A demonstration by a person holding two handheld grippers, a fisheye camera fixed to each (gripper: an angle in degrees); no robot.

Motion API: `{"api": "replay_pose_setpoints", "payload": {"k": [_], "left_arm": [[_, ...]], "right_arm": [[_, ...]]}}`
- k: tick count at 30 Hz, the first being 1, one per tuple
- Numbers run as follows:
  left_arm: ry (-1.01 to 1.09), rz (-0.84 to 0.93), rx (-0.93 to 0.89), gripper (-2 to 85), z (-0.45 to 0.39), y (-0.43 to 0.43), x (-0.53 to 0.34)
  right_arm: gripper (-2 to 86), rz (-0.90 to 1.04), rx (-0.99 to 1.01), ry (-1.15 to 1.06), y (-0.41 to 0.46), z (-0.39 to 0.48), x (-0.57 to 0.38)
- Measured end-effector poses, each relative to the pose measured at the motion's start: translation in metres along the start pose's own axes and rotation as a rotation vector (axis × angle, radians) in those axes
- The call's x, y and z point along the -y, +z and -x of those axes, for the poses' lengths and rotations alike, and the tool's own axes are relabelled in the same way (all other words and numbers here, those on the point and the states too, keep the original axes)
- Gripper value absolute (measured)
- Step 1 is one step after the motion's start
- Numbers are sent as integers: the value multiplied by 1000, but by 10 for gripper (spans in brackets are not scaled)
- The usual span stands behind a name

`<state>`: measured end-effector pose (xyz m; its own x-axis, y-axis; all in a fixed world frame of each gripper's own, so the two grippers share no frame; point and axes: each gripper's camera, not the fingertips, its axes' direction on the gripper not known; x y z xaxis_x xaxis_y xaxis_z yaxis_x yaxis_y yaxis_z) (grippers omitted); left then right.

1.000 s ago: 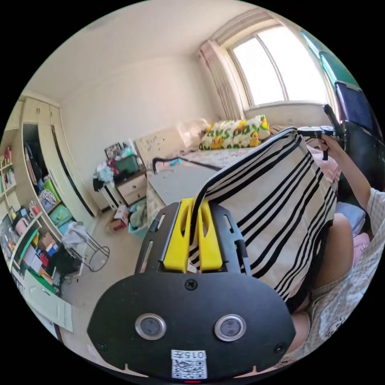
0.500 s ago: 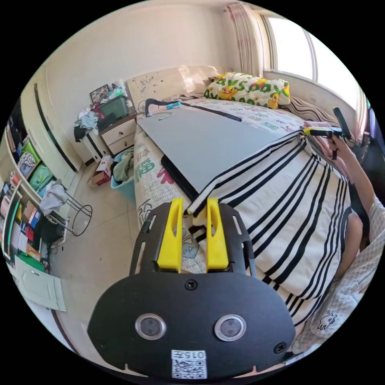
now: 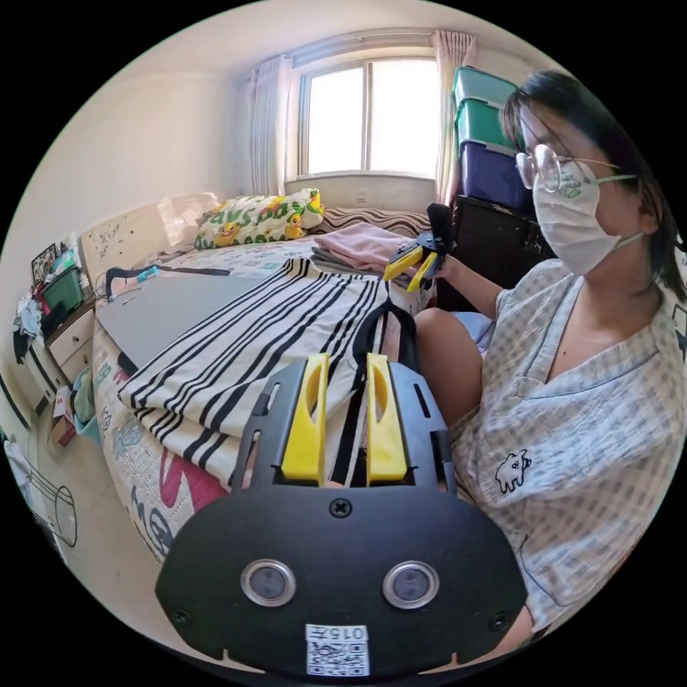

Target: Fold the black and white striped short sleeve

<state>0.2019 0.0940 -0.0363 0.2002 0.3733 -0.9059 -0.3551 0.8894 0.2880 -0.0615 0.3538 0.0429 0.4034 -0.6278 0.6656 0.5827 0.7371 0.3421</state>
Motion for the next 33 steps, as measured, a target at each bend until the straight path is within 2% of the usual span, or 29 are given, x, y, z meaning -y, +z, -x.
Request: {"api": "replay_pose_setpoints", "payload": {"k": [8, 14, 18, 24, 29, 33], "left_arm": [[64, 216, 120, 104, -37, 70, 13], [37, 184, 122, 75, -48, 80, 10], [19, 164, 94, 64, -54, 85, 5], [-11, 89, 84, 16, -70, 79, -4], [12, 152, 90, 11, -90, 93, -15], [3, 127, 73, 6, -93, 81, -15]], "right_arm": [[88, 84, -13, 30, 8, -12, -13], [105, 123, 7, -39, -5, -8, -12], [69, 109, 2, 34, -14, -23, -5], [64, 120, -23, -23, -25, -18, 8], [17, 101, 5, 54, -37, -36, 24], [-6, 47, -7, 86, -60, -51, 50]]}}
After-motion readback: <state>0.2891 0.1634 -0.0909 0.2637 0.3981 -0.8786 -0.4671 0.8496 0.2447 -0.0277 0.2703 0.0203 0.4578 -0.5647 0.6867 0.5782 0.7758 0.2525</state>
